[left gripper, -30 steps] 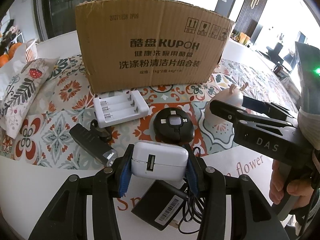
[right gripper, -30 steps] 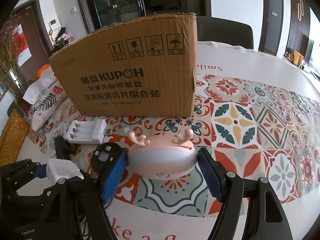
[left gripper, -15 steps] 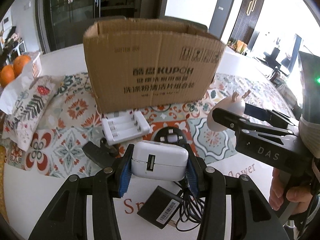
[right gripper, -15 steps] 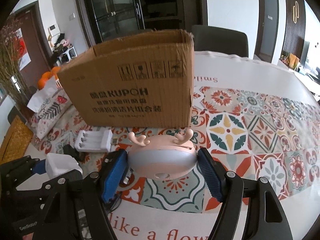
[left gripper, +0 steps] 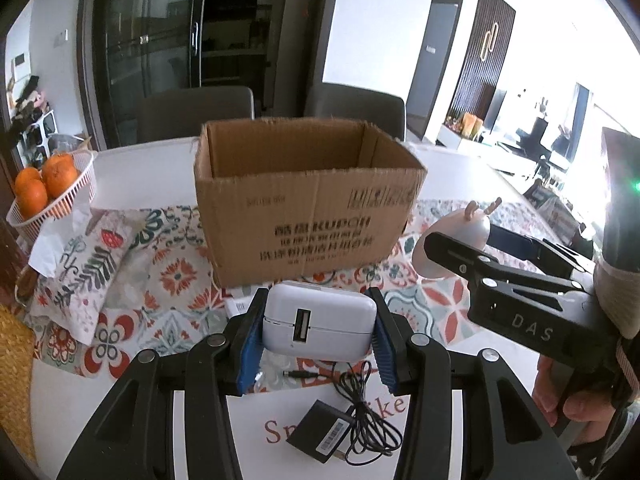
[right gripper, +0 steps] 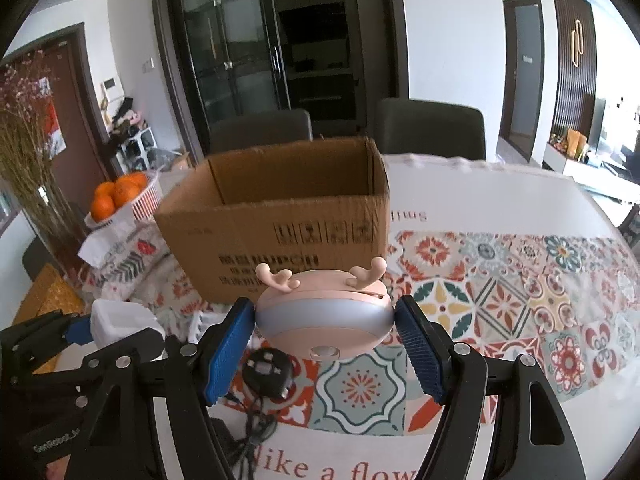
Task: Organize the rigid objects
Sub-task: 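Lift the white charger with left tool while right tool carries the pink device over the box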
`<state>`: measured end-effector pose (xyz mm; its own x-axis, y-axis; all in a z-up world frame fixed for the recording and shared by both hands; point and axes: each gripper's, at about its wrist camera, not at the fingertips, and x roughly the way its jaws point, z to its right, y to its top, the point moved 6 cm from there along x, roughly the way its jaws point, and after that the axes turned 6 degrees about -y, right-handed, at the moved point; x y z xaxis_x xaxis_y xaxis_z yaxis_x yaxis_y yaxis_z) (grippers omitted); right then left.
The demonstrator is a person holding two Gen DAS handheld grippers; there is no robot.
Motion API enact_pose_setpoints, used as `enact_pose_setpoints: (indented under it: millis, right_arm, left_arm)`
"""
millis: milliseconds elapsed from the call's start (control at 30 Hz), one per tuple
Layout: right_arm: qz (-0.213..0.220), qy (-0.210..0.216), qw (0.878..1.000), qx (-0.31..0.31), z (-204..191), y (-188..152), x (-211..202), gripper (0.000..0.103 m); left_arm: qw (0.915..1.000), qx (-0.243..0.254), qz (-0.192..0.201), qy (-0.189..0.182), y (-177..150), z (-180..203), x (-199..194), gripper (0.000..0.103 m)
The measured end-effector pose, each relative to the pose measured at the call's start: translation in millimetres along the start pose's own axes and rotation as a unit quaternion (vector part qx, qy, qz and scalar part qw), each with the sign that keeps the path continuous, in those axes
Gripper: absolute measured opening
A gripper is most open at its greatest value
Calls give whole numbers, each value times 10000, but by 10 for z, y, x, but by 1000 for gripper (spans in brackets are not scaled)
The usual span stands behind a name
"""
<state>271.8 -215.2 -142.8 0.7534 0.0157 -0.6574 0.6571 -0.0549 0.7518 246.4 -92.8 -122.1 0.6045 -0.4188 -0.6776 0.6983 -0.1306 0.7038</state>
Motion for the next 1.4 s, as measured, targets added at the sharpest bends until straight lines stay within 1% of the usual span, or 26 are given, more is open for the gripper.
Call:
enact_pose_setpoints:
  millis: [267,633,1100,1400]
  right_arm:
    - [348,2,9994,-62,-109,273,-172,73]
    - [683,54,9975,-143,-291,648,-240,73]
    - [820,15,9965,-138,-333,1069,-167,73]
    - [751,-79,9970,-153,-313,1246,14,73]
  left_arm:
    - [9994,71,343,14,275,-50,-180,46]
    - [9975,174,675,62,654,-177,-306,46]
    - [9966,272,780,3,1106,-247,-217,46]
    - [9976,295,629,56,1315,-264,-38,46]
